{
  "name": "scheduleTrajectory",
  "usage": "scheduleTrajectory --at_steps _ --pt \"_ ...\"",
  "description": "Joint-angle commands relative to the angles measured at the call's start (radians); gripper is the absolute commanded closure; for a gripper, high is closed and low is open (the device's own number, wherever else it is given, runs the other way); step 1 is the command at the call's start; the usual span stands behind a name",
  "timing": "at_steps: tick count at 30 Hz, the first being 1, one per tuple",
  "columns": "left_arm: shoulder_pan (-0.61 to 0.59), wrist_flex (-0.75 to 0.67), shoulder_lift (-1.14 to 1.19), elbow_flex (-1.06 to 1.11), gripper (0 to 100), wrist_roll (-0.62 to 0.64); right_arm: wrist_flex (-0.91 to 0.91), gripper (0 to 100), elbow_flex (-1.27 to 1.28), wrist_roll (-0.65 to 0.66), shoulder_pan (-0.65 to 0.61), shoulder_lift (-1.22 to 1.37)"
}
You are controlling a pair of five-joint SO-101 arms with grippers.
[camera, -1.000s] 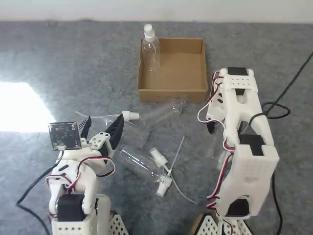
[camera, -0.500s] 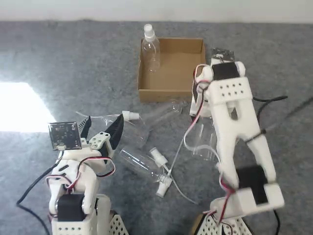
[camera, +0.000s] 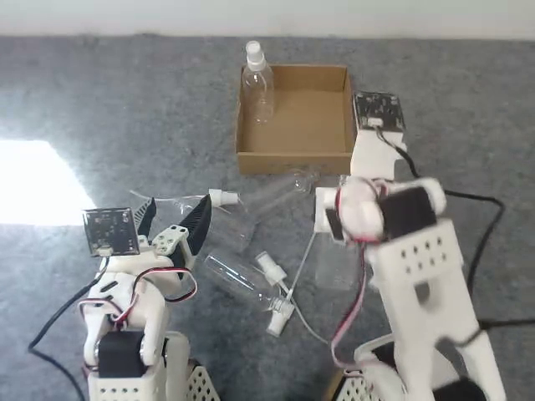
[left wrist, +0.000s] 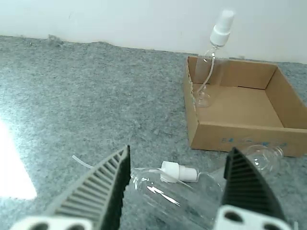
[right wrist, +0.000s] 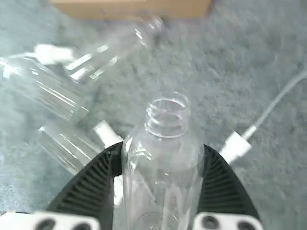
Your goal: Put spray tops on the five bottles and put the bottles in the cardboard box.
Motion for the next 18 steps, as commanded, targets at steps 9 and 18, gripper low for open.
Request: scheduleTrajectory --at_steps 9,18 --pt "0.002 -0.006 -0.020 -0.016 71 0.006 -0.387 89.3 0.393 0.206 -0.143 -0.401" --pt "0.002 -0.006 -0.020 -0.016 71 0.006 -0.595 89.3 0.621 0.305 -0.196 -0.524"
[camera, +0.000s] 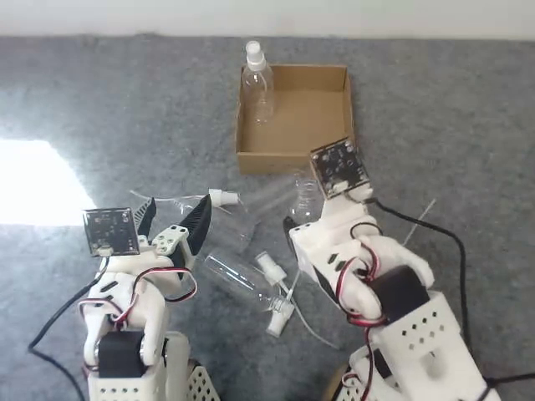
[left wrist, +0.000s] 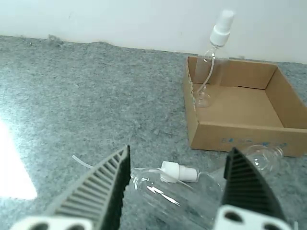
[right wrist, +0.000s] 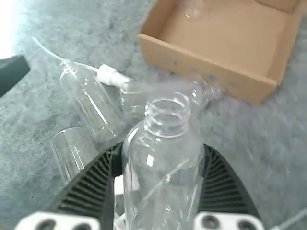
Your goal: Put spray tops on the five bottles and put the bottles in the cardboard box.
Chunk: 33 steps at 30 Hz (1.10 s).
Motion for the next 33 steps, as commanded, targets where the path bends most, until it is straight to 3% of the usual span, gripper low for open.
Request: scheduleTrajectory --at_steps 1,24,33 --pt "0.002 -0.006 -0.020 -0.016 71 0.006 -0.097 89.3 0.043 0.037 -0.039 -0.073" --pt "0.002 -0.006 -0.020 -0.027 71 -0.025 -0.495 89.4 0.442 0.037 -0.033 -0.369" --pt "0.002 0.087 -0.018 -0.143 71 -0.117 -0.553 89.4 0.560 0.031 0.107 -0.496"
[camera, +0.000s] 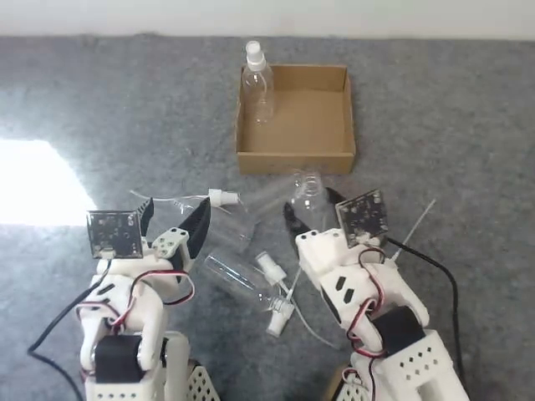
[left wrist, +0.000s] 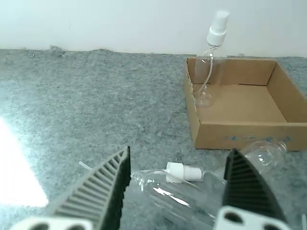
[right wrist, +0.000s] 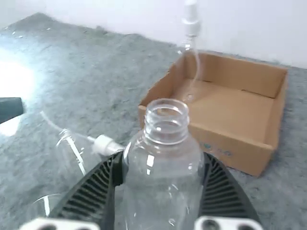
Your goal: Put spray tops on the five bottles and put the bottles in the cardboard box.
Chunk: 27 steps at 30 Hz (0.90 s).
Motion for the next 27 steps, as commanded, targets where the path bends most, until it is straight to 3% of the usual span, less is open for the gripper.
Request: scheduleTrajectory --at_steps 1,6,11,17,24,27 --pt "0.002 0.041 -0.018 -0.096 71 -0.038 -0.028 89.4 0.014 0.005 0.071 -0.084" --pt "0.002 0.048 0.028 -0.130 71 -0.106 -0.021 89.4 0.025 0.003 0.113 -0.137" --pt "-0.009 0.048 0.275 -0.243 71 -0.173 -0.021 89.4 0.025 0.002 0.151 -0.148" --pt "-0.133 0.046 0.545 -0.444 71 -0.187 -0.019 89.4 0.026 0.002 0.150 -0.148" --pt "-0.227 0.040 0.792 -0.512 71 -0.353 -0.019 89.4 0.026 0.002 0.151 -0.148" --pt "-0.253 0.023 0.890 -0.512 71 -0.508 -0.019 89.4 0.026 0.002 0.151 -0.148"
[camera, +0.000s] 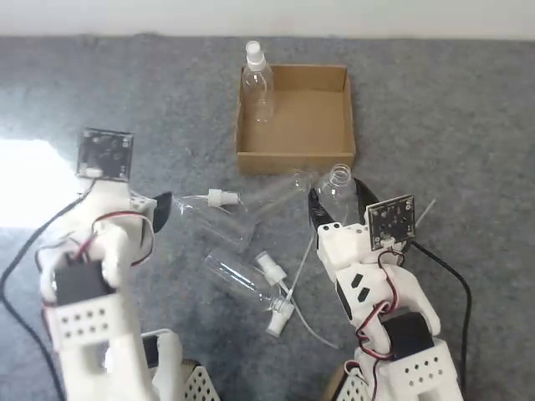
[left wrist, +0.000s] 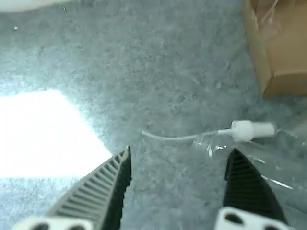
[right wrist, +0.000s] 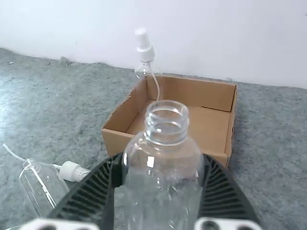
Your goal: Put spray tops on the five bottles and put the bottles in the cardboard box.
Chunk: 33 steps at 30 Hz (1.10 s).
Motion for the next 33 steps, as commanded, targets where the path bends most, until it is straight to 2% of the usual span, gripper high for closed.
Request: scheduleTrajectory --at_steps 1,6,10,16,21,27,33 --pt "-0.032 -0.037 0.109 -0.056 71 -0.189 -0.015 89.4 -0.012 0.002 0.019 -0.027" --pt "-0.081 -0.166 0.216 -0.058 71 -0.391 -0.015 89.4 -0.012 0.002 0.019 -0.025" --pt "-0.081 -0.158 0.296 -0.096 77 -0.488 -0.015 89.4 -0.012 0.002 0.019 -0.025" --pt "-0.080 -0.075 0.482 -0.265 78 -0.499 -0.015 89.4 -0.012 0.003 0.019 -0.025" --pt "-0.077 -0.058 0.643 -0.389 73 -0.505 -0.013 89.4 -0.012 0.005 0.019 -0.025" --pt "-0.032 -0.040 0.842 -0.486 74 -0.657 -0.013 89.4 -0.012 0.003 0.059 -0.025" --pt "0.000 -0.043 0.984 -0.558 79 -0.669 -0.013 89.4 -0.012 0.003 0.058 -0.025"
